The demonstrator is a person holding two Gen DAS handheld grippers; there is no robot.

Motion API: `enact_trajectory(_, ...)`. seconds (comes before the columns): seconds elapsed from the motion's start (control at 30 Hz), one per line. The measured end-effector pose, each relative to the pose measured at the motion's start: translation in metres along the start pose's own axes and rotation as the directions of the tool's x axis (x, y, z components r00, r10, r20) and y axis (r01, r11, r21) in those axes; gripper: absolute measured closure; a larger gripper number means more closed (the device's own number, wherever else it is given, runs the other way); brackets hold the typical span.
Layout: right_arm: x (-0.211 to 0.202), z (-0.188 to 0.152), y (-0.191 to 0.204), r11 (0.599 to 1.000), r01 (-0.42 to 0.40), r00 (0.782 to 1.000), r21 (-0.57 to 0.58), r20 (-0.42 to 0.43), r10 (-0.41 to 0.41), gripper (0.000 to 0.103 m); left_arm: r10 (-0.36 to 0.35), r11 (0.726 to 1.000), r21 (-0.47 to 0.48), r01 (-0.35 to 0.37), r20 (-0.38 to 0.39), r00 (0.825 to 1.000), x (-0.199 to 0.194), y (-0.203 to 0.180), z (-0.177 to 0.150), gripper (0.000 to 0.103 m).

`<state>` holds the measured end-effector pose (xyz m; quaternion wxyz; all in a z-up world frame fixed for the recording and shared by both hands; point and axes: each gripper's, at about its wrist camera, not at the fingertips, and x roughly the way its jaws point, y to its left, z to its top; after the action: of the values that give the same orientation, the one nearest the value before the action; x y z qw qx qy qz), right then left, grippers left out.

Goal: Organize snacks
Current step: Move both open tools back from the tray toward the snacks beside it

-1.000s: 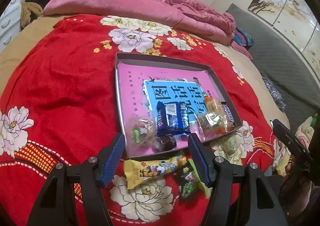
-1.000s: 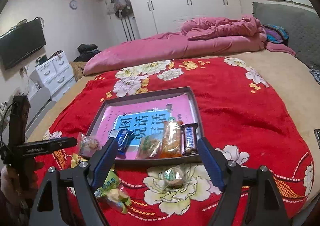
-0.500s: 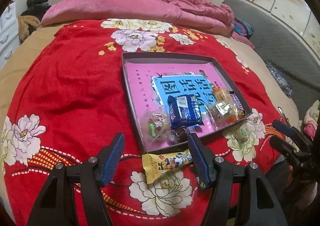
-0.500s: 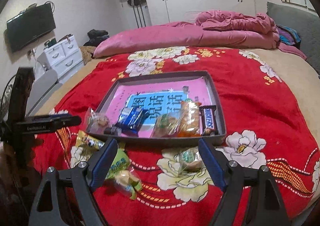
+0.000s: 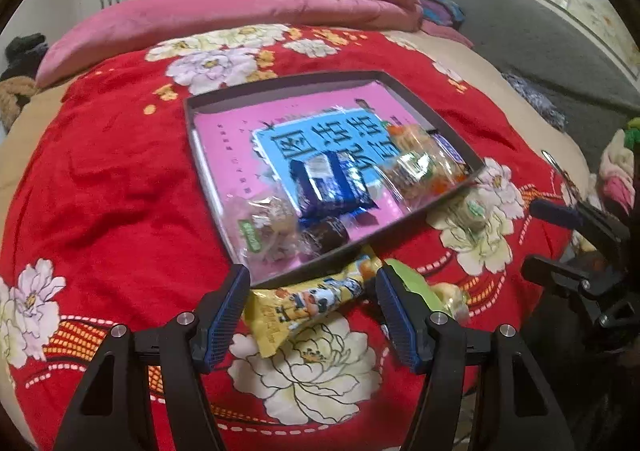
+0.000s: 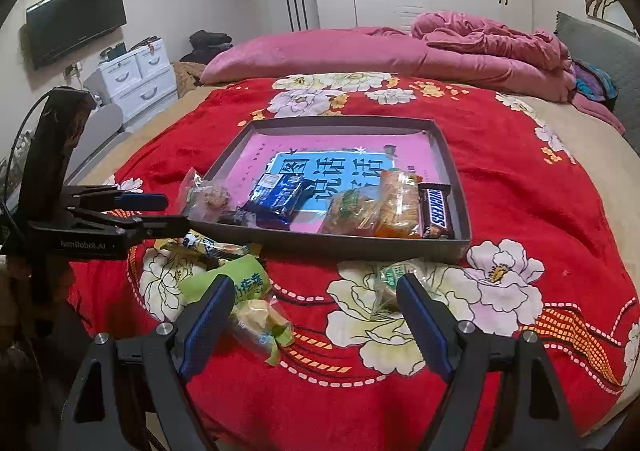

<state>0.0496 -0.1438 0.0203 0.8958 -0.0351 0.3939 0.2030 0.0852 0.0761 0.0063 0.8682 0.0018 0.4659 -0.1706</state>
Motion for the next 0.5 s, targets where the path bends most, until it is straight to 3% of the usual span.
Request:
enact_trajectory(0.27, 0.014, -0.008, 0.004, 0.999, -0.034, 0.999, -0.009, -0.029, 0.033, 0.020, -0.016, 0.996, 0.083, 0.021, -0.054, 0.998, 0.012, -0.003, -0.008, 0.036)
enact_trajectory(0.5, 0.032, -0.016, 0.016, 0.994, -0.080, 0.994, -0.076, -0.082, 0.073, 0.020, -0.039, 0.994, 0.098, 0.048, -0.088, 0.995, 0.023, 0.001, -0.012, 0.036)
